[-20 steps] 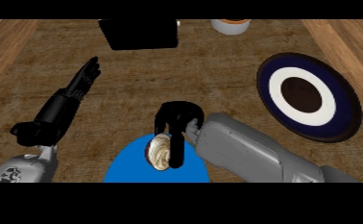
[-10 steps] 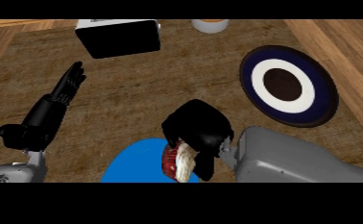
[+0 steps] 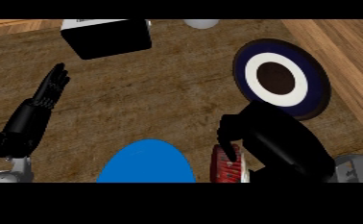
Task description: Pick the cupcake from the plate and place it in the plate
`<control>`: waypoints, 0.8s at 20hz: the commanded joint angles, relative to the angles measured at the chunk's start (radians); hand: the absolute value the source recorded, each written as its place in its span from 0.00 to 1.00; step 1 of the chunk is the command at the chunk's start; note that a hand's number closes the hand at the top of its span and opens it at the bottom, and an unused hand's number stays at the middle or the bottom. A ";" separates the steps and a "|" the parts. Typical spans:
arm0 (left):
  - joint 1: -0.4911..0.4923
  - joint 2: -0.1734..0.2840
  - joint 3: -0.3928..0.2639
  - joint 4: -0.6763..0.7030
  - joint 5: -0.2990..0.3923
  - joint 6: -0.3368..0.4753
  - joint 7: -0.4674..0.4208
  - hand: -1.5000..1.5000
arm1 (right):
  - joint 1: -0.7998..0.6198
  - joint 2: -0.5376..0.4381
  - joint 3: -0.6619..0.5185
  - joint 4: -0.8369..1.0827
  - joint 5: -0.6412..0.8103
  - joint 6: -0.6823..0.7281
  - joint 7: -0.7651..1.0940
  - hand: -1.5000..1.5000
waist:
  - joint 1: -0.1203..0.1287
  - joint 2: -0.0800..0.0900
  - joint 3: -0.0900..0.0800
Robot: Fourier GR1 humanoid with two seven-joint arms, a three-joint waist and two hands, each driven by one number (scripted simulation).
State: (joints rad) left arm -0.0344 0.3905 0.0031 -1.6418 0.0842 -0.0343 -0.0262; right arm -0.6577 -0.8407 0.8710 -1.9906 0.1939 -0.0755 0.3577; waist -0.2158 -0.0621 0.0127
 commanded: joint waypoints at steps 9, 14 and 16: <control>0.007 0.007 0.008 -0.051 0.020 -0.028 -0.030 0.50 | 0.421 -0.432 -0.359 -0.130 -0.120 -0.270 -0.260 1.00 | 0.055 0.042 -0.004; 0.001 -0.012 -0.032 -0.081 0.005 -0.030 -0.006 0.50 | 0.619 -0.479 -0.480 -0.020 -0.248 -0.333 -0.470 1.00 | 0.093 0.046 -0.005; 0.015 -0.005 -0.038 -0.061 -0.006 -0.054 -0.048 0.50 | 0.699 -0.468 -0.536 0.009 -0.305 -0.358 -0.554 1.00 | 0.119 0.049 -0.008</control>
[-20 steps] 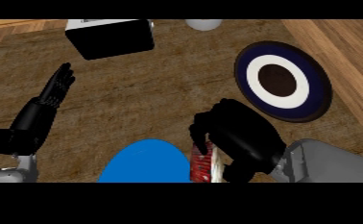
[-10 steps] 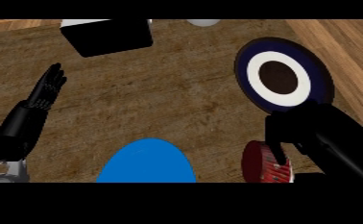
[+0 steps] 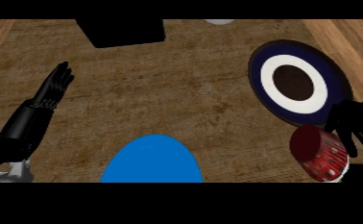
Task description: Pick the cupcake from the plate and place it in the plate
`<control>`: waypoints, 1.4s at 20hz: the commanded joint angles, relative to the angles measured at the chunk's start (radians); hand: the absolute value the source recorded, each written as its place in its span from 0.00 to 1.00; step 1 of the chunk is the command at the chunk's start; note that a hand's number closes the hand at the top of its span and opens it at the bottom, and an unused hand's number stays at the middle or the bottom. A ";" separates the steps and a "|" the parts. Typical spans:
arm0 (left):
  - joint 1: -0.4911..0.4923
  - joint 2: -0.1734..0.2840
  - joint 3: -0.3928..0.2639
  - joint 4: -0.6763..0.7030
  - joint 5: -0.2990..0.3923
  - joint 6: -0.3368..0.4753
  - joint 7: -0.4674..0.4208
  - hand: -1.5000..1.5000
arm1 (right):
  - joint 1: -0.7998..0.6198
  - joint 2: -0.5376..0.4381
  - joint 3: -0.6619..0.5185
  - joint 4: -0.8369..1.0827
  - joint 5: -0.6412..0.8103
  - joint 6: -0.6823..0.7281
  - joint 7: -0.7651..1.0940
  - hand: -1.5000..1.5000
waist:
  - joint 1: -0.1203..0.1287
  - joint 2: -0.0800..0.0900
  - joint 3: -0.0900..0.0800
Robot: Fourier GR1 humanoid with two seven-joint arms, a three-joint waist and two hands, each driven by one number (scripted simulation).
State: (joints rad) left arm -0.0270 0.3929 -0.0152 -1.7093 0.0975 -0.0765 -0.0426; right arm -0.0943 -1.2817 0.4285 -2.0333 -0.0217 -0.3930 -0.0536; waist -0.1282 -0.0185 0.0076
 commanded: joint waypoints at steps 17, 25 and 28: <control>-0.166 -0.103 -0.091 0.046 -0.085 -0.031 0.039 0.50 | -0.099 0.275 -0.208 0.821 -0.042 0.233 -0.465 1.00 | 0.150 0.023 -0.007; -0.195 -0.075 -0.033 0.100 -0.054 -0.085 0.014 0.50 | -0.301 0.441 -0.138 1.235 0.100 0.334 -0.520 0.00 | 0.157 0.027 -0.006; -0.218 -0.109 -0.048 0.113 -0.073 -0.064 0.036 0.50 | -0.390 0.486 -0.190 1.384 0.110 0.344 -0.640 0.00 | 0.152 0.027 -0.006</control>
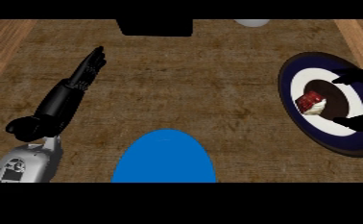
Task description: Pick the cupcake from the plate and place it in the plate
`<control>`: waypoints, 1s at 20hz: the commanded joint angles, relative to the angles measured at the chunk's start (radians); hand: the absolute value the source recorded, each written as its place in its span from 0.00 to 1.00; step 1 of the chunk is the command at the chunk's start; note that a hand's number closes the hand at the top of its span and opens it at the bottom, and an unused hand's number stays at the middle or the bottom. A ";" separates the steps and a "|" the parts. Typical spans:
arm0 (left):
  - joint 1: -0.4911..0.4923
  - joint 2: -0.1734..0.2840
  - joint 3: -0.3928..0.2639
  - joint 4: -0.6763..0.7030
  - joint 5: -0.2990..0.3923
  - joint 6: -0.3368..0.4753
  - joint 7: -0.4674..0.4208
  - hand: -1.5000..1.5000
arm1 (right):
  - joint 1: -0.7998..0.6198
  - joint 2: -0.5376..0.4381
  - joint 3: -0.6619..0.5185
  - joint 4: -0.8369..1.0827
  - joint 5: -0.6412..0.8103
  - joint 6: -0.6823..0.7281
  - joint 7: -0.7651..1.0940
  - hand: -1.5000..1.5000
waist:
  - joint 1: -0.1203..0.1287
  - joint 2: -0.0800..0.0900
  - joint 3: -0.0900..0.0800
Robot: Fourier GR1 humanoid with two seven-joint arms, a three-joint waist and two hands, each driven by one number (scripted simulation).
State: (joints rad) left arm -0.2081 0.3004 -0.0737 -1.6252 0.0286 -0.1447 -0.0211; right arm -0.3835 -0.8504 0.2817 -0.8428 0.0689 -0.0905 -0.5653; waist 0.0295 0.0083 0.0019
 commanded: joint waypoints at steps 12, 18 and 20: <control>0.063 0.007 0.038 -0.040 0.000 -0.037 -0.009 0.50 | -0.151 0.077 -0.213 0.305 -0.161 0.386 -0.385 0.00 | -0.015 -0.006 -0.001; 0.069 -0.036 -0.002 -0.064 -0.039 0.000 0.002 0.50 | -0.123 0.035 -0.285 0.359 -0.330 0.727 -0.292 0.00 | -0.023 -0.008 0.000; 0.053 -0.012 0.033 -0.049 -0.011 -0.018 0.011 0.50 | -0.105 0.006 -0.312 0.395 -0.385 0.830 -0.254 0.00 | -0.025 -0.005 0.001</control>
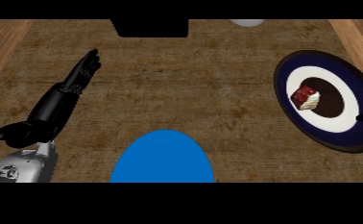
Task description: Pick the cupcake from the plate and place it in the plate
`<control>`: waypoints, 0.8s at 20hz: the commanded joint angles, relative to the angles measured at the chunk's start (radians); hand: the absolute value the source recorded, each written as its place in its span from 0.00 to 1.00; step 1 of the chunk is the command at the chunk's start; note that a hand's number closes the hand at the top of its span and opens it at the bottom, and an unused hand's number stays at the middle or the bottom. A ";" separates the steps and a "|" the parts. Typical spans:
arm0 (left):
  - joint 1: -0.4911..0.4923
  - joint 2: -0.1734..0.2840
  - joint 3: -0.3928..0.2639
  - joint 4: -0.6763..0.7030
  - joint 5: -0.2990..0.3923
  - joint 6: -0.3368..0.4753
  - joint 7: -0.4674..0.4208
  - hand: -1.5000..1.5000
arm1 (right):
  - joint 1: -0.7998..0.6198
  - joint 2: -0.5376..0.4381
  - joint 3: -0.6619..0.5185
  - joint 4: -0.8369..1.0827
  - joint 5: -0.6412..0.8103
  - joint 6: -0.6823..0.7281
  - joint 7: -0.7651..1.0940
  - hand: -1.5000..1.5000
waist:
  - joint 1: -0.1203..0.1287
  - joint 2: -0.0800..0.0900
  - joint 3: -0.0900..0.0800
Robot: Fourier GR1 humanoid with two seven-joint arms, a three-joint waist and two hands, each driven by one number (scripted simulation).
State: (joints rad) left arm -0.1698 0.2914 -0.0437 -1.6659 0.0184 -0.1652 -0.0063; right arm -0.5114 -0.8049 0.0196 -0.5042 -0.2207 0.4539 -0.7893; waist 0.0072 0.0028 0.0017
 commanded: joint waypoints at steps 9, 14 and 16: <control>0.013 -0.024 -0.023 0.011 -0.030 0.006 -0.026 0.50 | 0.060 -0.150 -0.117 0.096 -0.185 0.472 0.009 0.00 | 0.005 0.011 0.006; -0.030 -0.003 0.018 0.004 -0.004 0.002 0.005 0.50 | 0.074 -0.207 -0.147 0.066 -0.232 0.545 0.062 0.00 | -0.002 0.009 0.008; -0.015 0.003 0.014 0.006 0.020 -0.032 -0.009 0.50 | 0.063 -0.225 -0.156 0.068 -0.241 0.543 0.098 0.00 | 0.012 0.012 0.008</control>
State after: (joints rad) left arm -0.1797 0.2883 -0.0357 -1.6632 0.0214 -0.1784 -0.0138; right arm -0.4596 -0.9929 -0.1134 -0.4643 -0.4369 0.7414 -0.5556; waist 0.0149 0.0129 0.0091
